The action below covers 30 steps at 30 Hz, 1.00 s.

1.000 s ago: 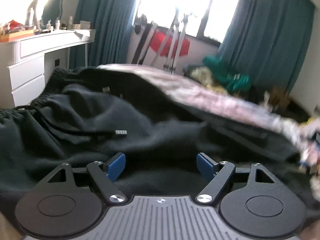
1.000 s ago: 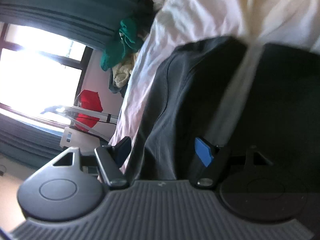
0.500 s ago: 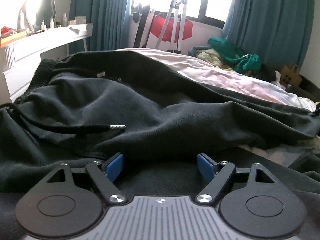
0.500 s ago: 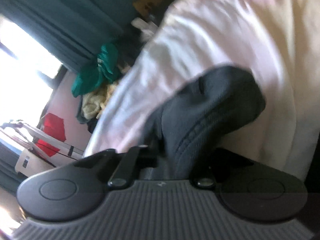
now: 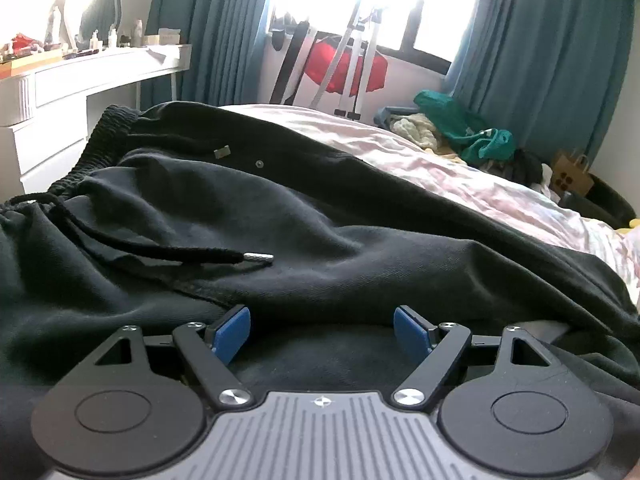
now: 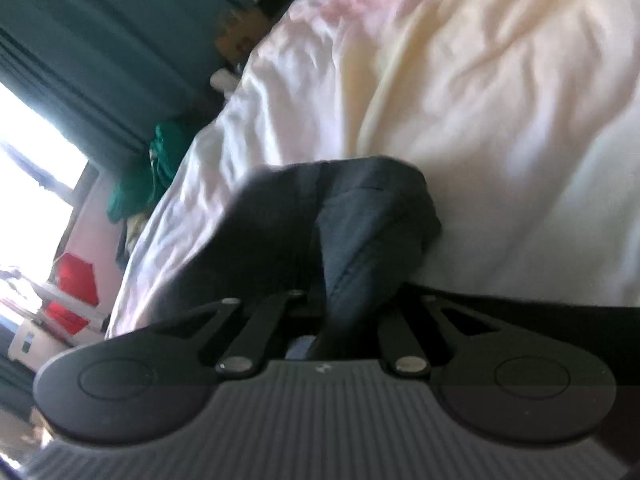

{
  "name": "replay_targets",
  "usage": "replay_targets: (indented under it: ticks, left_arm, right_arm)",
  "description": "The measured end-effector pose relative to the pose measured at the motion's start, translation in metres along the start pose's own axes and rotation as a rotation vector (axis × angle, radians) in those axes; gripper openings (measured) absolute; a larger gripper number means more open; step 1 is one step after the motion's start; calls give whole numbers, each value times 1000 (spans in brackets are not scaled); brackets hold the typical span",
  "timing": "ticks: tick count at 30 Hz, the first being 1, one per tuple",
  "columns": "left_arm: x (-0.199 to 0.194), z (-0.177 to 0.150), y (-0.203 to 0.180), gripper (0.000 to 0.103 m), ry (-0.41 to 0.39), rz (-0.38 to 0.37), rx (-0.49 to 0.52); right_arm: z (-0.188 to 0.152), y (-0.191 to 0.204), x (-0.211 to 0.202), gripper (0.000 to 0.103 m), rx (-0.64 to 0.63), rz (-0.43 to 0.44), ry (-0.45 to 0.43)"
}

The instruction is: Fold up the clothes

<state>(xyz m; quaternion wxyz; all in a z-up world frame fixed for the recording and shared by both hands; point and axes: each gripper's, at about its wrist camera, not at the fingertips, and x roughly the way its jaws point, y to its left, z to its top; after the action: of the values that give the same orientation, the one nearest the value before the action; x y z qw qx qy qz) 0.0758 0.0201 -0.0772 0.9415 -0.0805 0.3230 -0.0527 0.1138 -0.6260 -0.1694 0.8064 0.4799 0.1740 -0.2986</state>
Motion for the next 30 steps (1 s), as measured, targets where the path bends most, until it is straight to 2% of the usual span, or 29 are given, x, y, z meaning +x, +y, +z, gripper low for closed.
replay_targets:
  ticks: [3,6,12,18,20,23,26,28,29,30]
  left_arm:
    - [1,0,1,81,10,7,-2]
    - [2,0,-1,81,9,12,-1]
    - [-9,-3,2,81,8,9,-22]
    - [-27,-5,4,81,-7,-17,-53]
    - [-32,-6,4,81,-8,-27,-68]
    - [-37,-9,4,81,-5,-39,-85]
    - [-43,-13,5,81,-4,-42,-87]
    - [-45,-15,6,81,-1,-39,-94]
    - [-46,-15,6,81,2,-40,-101]
    - [-45,-16,6,82,7,-44,-109]
  right_arm:
    - [0,15,-20,10,-80,-9,-9]
    - [-10,20,-49,10,-82,-9,-21]
    - [-32,44,-119,21,-256,-46,-129]
    - [-27,30,-153,35,-248,-68,-109]
    - [-30,16,-158,36,-245,-85,-103]
    - [-24,-5,-151,37,-150,-85,-32]
    - [-18,-23,-148,38,-3,-4,19]
    - [-16,-32,-145,45,77,52,42]
    - [-17,-35,-143,55,111,71,57]
    - [-18,-38,-139,62,145,83,78]
